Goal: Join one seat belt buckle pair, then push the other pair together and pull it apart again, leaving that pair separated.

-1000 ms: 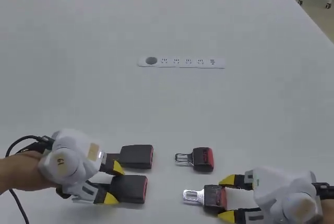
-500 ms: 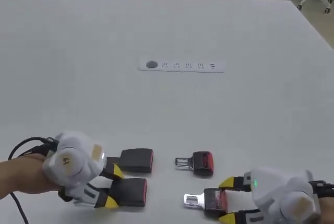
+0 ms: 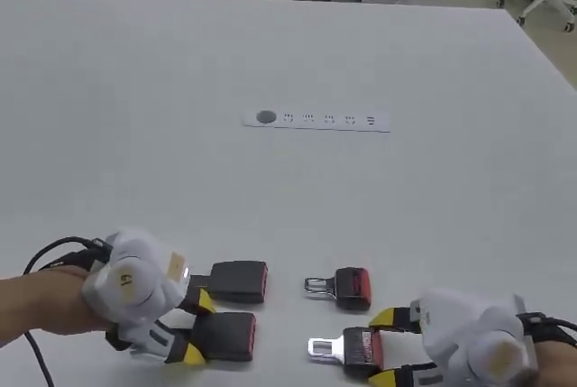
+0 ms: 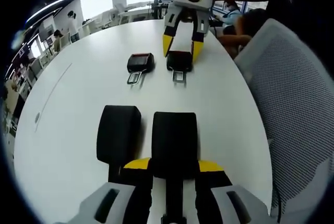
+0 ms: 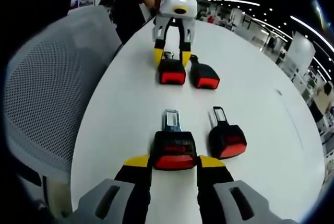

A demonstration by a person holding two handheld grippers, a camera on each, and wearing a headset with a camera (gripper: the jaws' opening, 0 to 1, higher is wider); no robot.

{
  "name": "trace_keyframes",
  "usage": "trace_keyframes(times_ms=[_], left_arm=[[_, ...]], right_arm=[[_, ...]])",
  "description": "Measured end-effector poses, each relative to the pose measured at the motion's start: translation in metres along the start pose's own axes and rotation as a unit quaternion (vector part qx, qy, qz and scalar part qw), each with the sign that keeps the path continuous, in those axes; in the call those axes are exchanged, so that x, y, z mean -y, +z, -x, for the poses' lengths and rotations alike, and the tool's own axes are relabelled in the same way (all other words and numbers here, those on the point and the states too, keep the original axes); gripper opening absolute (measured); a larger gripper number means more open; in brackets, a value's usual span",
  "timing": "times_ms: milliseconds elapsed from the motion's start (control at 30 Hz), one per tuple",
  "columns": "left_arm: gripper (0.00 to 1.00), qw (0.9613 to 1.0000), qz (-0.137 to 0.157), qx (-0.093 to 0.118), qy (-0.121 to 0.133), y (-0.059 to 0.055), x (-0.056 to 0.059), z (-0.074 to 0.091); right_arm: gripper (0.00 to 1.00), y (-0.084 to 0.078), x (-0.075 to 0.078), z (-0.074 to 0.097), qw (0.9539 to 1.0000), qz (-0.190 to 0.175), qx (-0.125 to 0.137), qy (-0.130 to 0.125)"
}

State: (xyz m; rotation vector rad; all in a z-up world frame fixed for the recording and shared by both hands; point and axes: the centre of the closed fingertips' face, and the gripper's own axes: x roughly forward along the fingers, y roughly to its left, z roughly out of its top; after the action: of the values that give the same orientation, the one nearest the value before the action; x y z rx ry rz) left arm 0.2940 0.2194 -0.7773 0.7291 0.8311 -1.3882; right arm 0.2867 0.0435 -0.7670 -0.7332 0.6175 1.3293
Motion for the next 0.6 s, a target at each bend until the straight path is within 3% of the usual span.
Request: trace_keyframes(times_ms=[600], left_arm=[[0.32,1.0,-0.002,-0.005,-0.003,-0.001,-0.001,-0.001]], right_arm=[[0.3,0.024,0.0,-0.017,0.9999,0.005,0.008,0.007]])
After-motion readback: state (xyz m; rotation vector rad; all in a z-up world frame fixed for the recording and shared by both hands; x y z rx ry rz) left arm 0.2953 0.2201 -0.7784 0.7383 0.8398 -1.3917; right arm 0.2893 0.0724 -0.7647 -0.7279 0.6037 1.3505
